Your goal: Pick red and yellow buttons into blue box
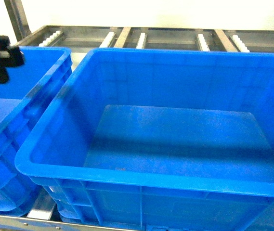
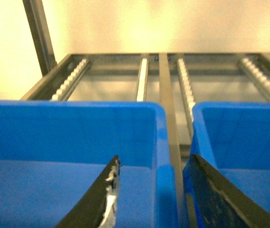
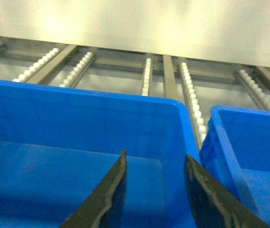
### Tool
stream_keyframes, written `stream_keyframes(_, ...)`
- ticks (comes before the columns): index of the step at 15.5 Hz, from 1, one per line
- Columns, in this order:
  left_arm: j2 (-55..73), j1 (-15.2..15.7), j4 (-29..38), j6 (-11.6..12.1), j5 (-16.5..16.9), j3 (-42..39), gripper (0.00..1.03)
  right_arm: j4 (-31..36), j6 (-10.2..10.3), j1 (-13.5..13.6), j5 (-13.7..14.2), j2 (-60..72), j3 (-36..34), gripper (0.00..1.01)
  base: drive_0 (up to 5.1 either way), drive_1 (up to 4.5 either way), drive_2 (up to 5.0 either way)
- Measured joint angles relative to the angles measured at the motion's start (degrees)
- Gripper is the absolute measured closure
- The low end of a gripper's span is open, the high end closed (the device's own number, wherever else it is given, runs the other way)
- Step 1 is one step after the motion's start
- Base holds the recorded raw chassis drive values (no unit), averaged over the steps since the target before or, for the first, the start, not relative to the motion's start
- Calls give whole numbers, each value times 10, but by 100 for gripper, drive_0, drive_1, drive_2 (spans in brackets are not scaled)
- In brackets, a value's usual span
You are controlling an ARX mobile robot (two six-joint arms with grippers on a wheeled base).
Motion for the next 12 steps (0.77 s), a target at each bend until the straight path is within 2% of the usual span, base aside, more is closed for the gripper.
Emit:
stream_keyframes(1, -33, 3, 3, -1, 15, -25, 71, -3, 14, -9, -24, -27, -24, 71, 0, 0, 0)
stream_keyframes(3, -71, 21, -7, -2, 33, -85, 95, -22, 25, -38, -42, -71, -68, 95, 0, 0, 0)
stream_keyframes(4, -92, 30, -13, -4, 40, -105, 101, -29, 28, -49, -49, -93, -80, 99, 0, 0, 0)
stream_keyframes(7, -177, 50, -35, -4, 61, -152, 101, -65, 29, -73, -81, -169, -115, 99, 0, 0, 0)
stream_keyframes(8, -186, 56, -8, -4, 68, -176, 101, -80, 29, -81, -87, -191, -125, 99, 0, 0, 0)
stream_keyframes(9, -192, 61, -14, -4, 72, -191, 101, -97, 29, -87, -94, -218, -135, 99, 0, 0, 0)
stream_keyframes(10, -213, 76, -38, -4, 95, -207, 101, -104, 29, -99, -112, -240, -143, 99, 0, 0, 0)
stream_keyframes(11, -248, 103, -59, -4, 114, -217, 101, -76, 29, -133, -146, -239, -158, 99, 0, 0, 0)
stream_keyframes(12, -276, 109, -73, -5, 111, -219, 101, -103, 30, -147, -143, -255, -168, 99, 0, 0, 0)
